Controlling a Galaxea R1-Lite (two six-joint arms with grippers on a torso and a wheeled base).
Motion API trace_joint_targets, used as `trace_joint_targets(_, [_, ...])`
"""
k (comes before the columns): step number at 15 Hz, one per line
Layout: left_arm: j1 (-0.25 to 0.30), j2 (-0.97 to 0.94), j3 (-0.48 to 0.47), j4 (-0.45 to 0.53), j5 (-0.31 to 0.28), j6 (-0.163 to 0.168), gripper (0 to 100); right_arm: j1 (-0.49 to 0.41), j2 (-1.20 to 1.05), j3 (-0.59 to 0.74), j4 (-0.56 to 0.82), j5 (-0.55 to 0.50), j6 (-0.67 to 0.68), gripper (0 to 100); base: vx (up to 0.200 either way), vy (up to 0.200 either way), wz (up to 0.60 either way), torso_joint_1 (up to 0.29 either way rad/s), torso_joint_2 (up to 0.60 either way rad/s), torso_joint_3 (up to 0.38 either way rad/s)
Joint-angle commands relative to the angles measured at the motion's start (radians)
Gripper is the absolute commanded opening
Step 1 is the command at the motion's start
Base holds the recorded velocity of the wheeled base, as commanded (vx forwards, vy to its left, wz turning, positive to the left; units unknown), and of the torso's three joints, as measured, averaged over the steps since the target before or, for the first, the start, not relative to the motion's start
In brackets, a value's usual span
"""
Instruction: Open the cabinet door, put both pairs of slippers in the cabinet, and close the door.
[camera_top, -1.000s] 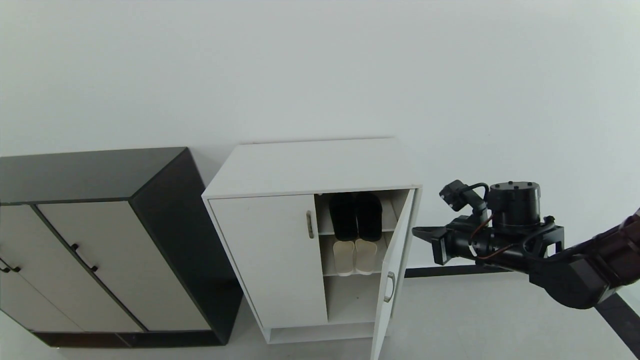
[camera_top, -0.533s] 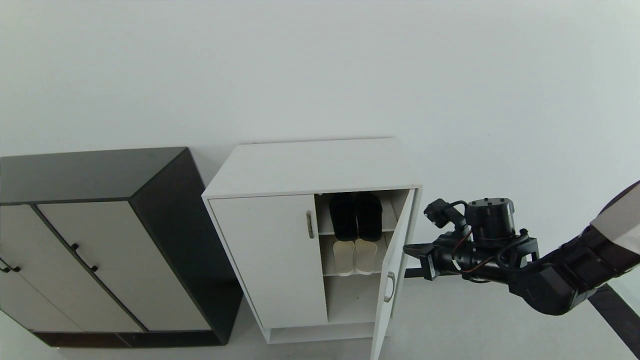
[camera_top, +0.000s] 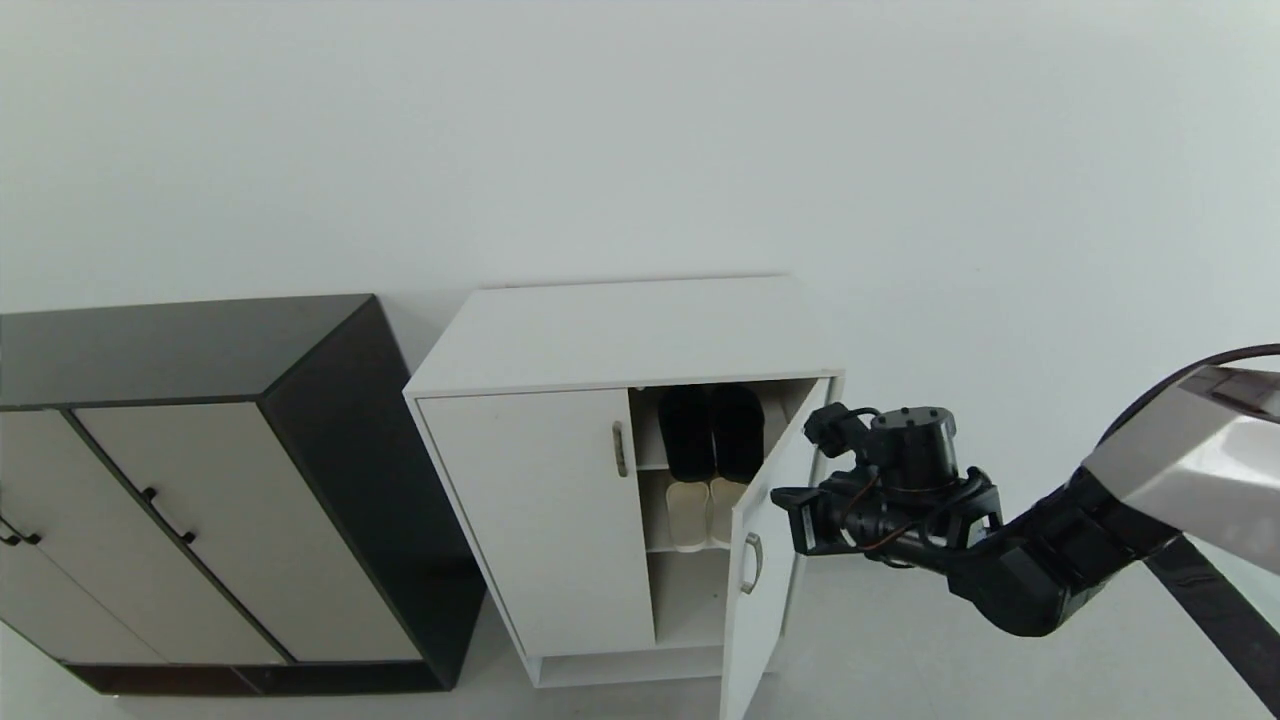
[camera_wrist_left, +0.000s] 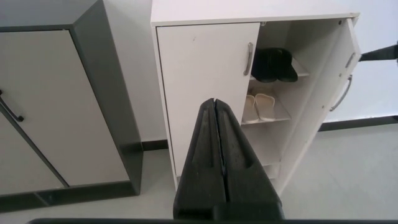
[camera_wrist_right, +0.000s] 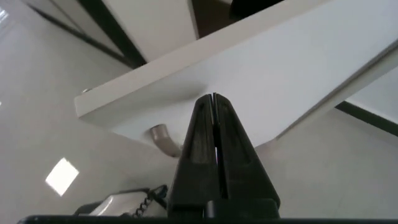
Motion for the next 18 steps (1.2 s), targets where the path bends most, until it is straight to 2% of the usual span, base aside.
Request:
trace_joint_targets(1, [0.000,0.001,0.000,0.000,0.000,0.000,0,0.024,0.076,-0.028,-0.055,-0.025,0.018,0,0.000,0.000,0.00,0.000,0.00,0.000])
trace_joint_targets(6, [0.000,0.001,0.000,0.000,0.000,0.001,0,0.035,0.114,-0.052,-0.084,-0.063,0.023,0,0.000,0.000,0.00,0.000,0.00,0.000])
trace_joint_targets(9, [0.000,0.001,0.000,0.000,0.000,0.000,0,0.040,0.065,0.012,-0.131,-0.033,0.023,0,0.000,0.000,0.00,0.000,0.00,0.000])
trace_joint_targets(12, [0.000,0.001,0.000,0.000,0.000,0.001,0,0.044,-0.029,0.136,-0.155,0.179,0.020,0,0.000,0.000,0.00,0.000,0.00,0.000])
trace_joint_targets(13, [0.000,0.001,0.000,0.000,0.000,0.003,0,0.041,-0.073,0.218,-0.183,0.349,0.009,0,0.200,0.000,0.00,0.007,0.00,0.002])
trace_joint_targets(14, [0.000,0.001,0.000,0.000,-0.001,0.003,0,0.040,-0.088,0.251,-0.210,0.421,0.000,0,0.200,0.000,0.00,0.002,0.00,0.007])
trace_joint_targets(18, [0.000,0.001,0.000,0.000,0.000,0.001,0,0.050,-0.087,0.276,-0.223,0.429,-0.005,0,0.200,0.000,0.00,0.000,0.00,0.004])
